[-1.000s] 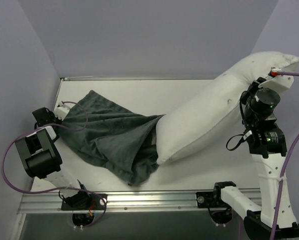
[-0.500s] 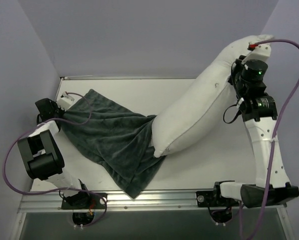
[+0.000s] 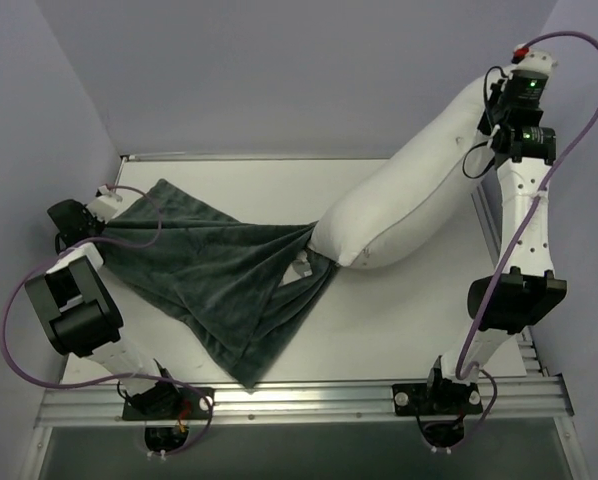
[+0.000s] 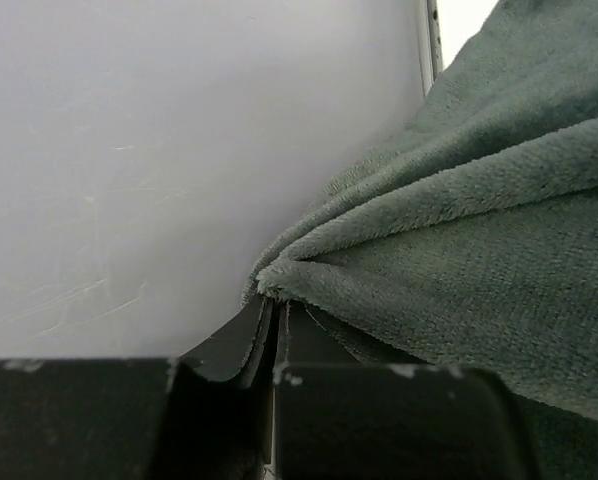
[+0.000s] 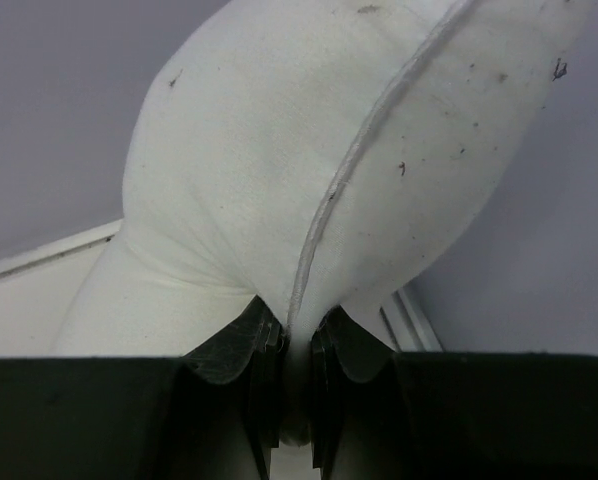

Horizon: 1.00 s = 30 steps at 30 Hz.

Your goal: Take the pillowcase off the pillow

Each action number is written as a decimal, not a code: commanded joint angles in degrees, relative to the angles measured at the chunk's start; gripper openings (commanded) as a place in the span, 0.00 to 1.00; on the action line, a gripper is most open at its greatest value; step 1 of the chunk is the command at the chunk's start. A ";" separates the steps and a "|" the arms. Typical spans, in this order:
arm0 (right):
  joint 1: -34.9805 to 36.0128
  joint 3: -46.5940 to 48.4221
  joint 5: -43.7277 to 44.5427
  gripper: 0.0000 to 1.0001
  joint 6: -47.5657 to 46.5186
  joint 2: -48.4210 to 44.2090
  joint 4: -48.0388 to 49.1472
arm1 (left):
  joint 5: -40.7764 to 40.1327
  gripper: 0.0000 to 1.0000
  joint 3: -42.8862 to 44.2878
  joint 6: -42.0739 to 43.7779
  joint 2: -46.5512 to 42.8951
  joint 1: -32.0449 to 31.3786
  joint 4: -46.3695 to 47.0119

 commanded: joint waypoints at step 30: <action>2.28 -4.16 10.82 1.00 -1.59 3.47 -3.49 | 7.69 0.91 -1.58 -3.33 -14.56 -10.66 -13.12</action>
